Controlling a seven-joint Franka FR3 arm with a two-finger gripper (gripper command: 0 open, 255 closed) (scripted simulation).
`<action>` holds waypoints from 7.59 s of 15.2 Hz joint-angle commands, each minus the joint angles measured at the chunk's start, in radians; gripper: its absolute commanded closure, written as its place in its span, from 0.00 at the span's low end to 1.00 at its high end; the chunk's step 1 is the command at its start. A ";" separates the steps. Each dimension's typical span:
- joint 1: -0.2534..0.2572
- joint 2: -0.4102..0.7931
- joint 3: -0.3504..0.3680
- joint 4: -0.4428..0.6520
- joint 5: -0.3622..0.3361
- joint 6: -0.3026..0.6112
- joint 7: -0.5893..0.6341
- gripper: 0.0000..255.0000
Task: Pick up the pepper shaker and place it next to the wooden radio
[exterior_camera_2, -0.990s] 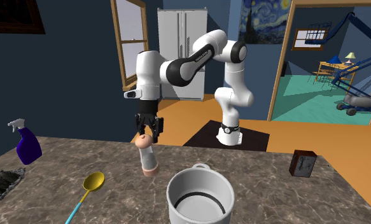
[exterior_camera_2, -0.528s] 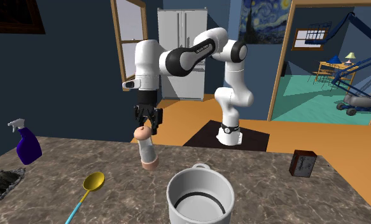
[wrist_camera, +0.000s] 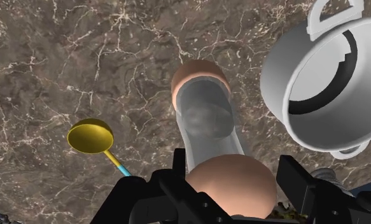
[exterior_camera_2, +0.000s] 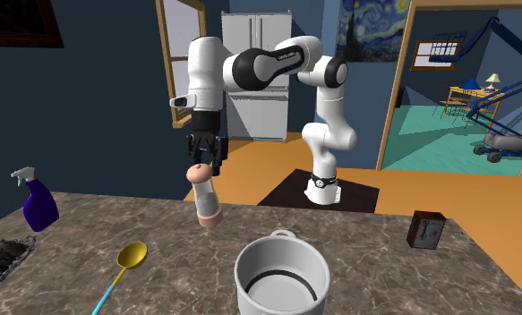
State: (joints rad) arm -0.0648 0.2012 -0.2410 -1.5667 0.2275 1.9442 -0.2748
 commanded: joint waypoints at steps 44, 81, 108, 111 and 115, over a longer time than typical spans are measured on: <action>0.196 -0.700 0.292 -0.500 -0.141 -0.133 0.529 1.00; 0.296 -0.759 1.100 -0.298 0.040 -0.255 1.409 1.00; 0.299 -0.760 1.266 -0.563 0.092 0.041 1.482 1.00; 0.297 -0.757 1.284 -0.597 0.098 0.080 1.485 1.00; 0.291 -0.750 1.311 -0.640 0.104 0.133 1.490 1.00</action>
State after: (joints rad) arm 0.2286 -0.5509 1.0615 -2.1970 0.3302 2.0633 1.2123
